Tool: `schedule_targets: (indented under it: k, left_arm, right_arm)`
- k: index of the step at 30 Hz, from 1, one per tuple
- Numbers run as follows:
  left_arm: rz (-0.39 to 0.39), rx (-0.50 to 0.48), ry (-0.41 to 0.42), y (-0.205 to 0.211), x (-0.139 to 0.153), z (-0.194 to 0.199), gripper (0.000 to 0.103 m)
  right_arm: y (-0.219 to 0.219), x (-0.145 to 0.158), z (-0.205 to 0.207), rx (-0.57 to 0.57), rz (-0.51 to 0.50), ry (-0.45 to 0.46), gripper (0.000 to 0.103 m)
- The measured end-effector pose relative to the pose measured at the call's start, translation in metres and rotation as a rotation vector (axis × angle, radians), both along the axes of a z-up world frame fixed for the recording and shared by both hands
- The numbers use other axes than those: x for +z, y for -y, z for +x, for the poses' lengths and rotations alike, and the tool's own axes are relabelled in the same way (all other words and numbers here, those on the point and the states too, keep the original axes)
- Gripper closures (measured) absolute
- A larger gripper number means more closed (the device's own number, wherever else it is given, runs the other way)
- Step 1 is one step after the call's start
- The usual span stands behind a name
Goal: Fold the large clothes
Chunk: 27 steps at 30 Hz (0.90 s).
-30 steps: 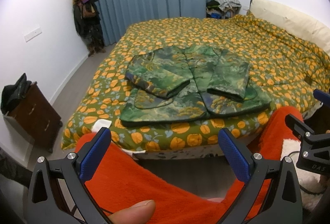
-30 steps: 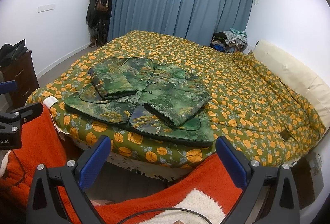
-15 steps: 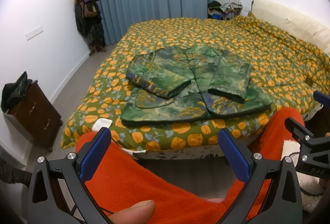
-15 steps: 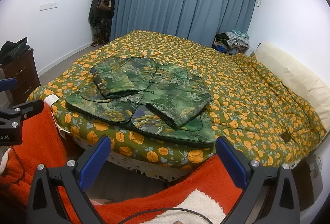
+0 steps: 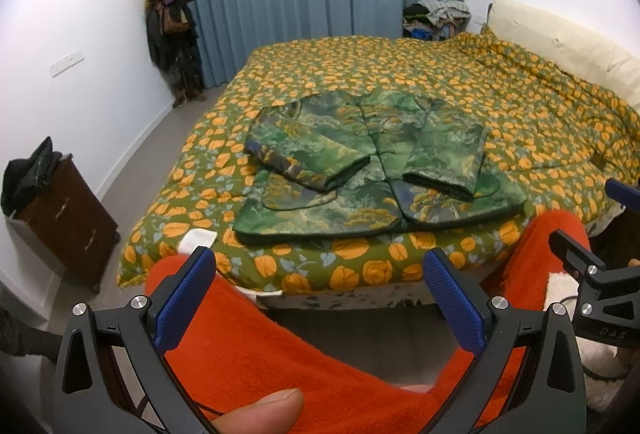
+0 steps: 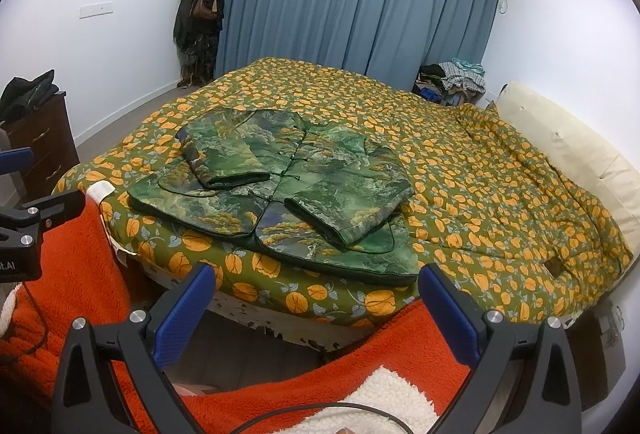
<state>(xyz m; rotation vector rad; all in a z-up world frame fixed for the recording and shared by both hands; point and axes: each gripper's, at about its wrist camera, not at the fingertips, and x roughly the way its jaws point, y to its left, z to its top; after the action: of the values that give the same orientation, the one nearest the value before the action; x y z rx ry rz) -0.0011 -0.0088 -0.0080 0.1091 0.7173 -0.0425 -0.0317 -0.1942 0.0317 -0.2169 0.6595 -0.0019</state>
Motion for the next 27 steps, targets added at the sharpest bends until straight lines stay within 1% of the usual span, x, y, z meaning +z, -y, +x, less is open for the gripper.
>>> schedule_targets:
  k: [11,27]
  left_arm:
    - [-0.011,0.004,-0.001,-0.0018,0.0012,0.0011,0.000]
    - [-0.001,-0.002,0.021,-0.0037,0.0054,0.0049,0.000]
  right_arm:
    - [-0.0021,-0.0003,0.0011,0.007,-0.004,-0.004,0.000]
    - [-0.0053,-0.0008,0.0014,0.017,-0.014,-0.002,0.000]
